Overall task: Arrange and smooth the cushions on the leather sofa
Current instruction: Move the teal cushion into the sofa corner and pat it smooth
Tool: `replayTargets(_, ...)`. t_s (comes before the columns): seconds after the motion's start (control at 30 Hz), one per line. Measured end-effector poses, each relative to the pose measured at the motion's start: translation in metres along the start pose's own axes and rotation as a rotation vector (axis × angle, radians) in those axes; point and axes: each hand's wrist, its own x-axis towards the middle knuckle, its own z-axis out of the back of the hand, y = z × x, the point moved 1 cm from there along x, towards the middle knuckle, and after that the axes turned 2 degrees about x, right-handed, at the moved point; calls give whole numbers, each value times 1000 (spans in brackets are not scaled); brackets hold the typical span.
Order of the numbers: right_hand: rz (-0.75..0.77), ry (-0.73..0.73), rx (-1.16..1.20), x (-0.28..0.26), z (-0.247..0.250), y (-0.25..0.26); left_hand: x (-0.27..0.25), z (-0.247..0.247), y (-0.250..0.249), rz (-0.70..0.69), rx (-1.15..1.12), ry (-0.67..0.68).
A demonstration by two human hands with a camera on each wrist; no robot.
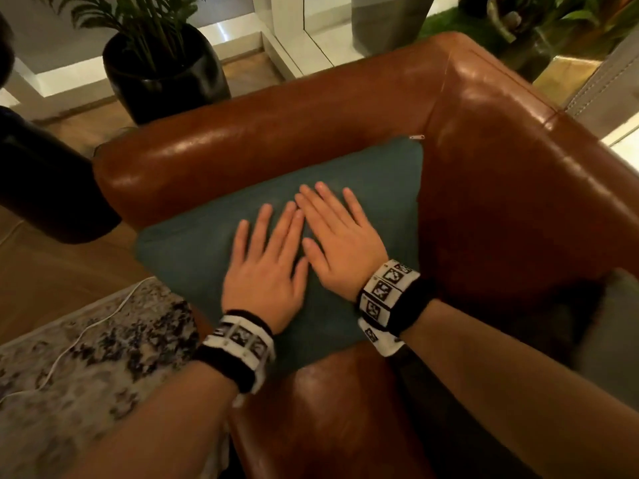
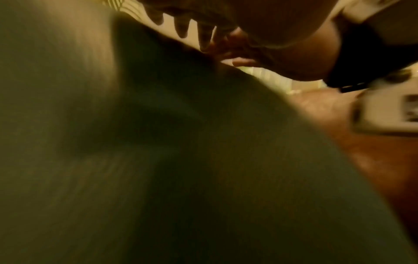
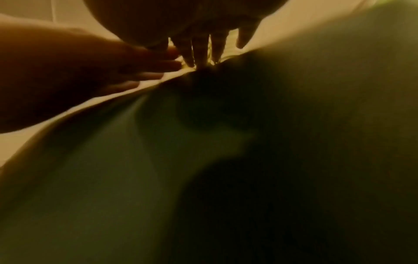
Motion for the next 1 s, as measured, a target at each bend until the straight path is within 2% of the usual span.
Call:
replayTargets(0.07, 26, 20, -73, -20, -17, -30, -4, -15, 27, 7, 59, -16)
replayTargets(0.13, -15, 22, -127, -37, -27, -70, -5, -16, 49, 79, 82, -39)
replayTargets(0.17, -96, 13, -137, -47, -32, -87, -6, -15, 55, 119, 81, -34)
replayTargets(0.23, -372, -35, -76, -63, -32, -108, -9, -11, 57, 192, 72, -47)
replayTargets(0.3, -605, -118, -10, -65, -24, -98, -15, -8, 44, 267, 51, -95)
replayTargets(0.33, -594, -156, 28, -61, -21, -82, -19, -7, 32, 273, 32, -133)
replayTargets(0.43, -195, -229, 82, -47, -27, -10, -34, -26, -12, 79, 3, -225)
replayTargets(0.47, -118, -217, 87, -45, -34, 7, -40, -37, -19, 39, 25, -214)
replayTargets(0.5, -114, -204, 74, -47, -42, 12, -45, -49, -18, 41, 53, -204)
replayTargets(0.53, -171, -197, 52, -54, -52, 7, -49, -60, -11, 65, 69, -204)
replayTargets(0.63, -505, -190, 53, -91, -79, -33, -67, -81, 21, 141, 91, -216)
replayTargets(0.7, -752, -228, 217, -119, -84, -48, -83, -85, 31, 211, 50, -208)
replayTargets(0.77, -877, -292, 322, -124, -80, -44, -88, -80, 14, 295, -18, -261)
replayTargets(0.8, -864, -321, 322, -119, -77, -36, -87, -79, -2, 289, -51, -277)
replayTargets(0.87, -715, -334, 265, -103, -72, -17, -82, -82, -39, 118, -51, -295)
replayTargets(0.93, -608, -306, 213, -95, -77, -4, -82, -94, -55, -22, 9, -247)
replayTargets(1.0, -668, -286, 212, -106, -88, -5, -91, -110, -43, -22, 73, -194)
